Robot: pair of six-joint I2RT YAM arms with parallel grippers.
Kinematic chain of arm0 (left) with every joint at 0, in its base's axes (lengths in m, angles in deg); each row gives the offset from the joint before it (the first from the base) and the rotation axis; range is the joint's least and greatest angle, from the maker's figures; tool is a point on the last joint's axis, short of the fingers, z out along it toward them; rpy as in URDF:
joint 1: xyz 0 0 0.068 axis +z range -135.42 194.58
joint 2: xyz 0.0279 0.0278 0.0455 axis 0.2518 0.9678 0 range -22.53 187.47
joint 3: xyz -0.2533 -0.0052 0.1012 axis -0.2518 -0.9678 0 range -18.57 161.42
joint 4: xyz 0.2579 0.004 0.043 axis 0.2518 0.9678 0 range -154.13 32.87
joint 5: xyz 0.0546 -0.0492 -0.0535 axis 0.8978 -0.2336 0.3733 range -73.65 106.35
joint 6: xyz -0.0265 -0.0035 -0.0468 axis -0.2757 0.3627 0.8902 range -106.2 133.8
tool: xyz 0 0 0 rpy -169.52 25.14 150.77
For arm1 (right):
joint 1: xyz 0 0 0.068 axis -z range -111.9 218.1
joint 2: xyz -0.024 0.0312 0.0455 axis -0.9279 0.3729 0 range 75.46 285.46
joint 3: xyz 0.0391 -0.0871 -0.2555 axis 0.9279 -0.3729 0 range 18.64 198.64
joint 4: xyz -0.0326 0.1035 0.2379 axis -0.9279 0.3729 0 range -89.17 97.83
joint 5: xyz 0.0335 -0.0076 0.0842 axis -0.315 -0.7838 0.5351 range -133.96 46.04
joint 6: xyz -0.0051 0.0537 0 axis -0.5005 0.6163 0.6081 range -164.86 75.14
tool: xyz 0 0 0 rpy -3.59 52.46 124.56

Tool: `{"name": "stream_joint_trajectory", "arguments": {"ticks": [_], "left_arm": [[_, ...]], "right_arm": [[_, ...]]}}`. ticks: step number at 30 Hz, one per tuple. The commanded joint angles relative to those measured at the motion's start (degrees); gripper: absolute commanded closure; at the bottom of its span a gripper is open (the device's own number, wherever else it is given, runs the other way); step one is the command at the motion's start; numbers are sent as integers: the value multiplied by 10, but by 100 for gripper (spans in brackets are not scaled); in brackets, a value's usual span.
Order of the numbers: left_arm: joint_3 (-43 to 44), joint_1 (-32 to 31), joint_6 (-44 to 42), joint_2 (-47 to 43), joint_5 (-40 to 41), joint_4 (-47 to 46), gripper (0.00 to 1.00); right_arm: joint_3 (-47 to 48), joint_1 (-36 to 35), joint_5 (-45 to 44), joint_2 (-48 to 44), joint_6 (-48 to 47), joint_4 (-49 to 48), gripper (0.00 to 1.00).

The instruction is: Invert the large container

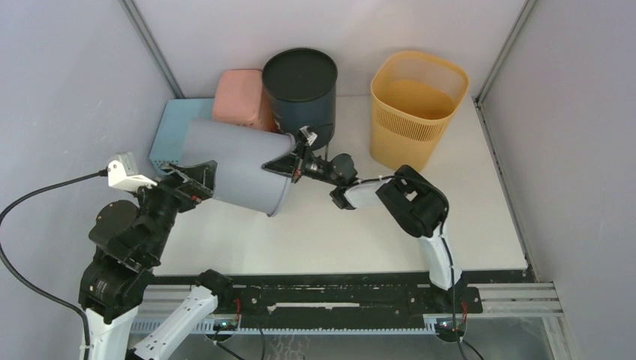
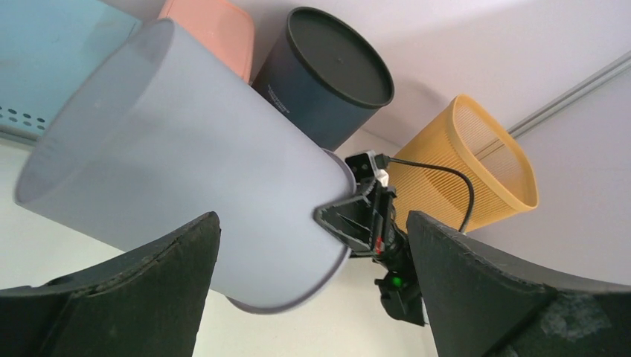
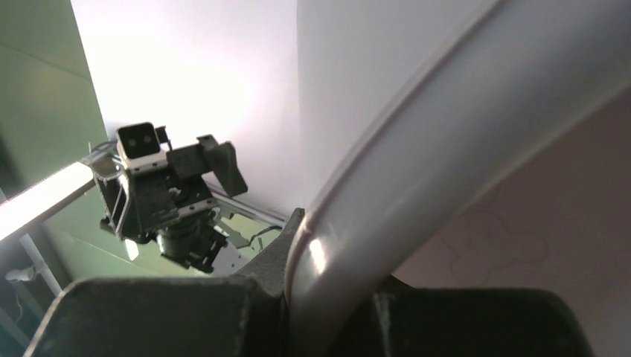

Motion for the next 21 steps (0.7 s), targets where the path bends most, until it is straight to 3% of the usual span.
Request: {"name": "stream_joint_trajectory", "arguments": {"ticks": [1, 14, 21], "left_arm": [[-18, 4, -9, 8, 11, -9, 0], [-39, 4, -7, 15, 16, -27, 0], [-53, 4, -8, 17, 16, -37, 0]], "right_arm": [[91, -24, -58, 58, 57, -80, 100], [286, -61, -99, 224, 124, -82, 100], [203, -47, -92, 228, 117, -81, 97]]}}
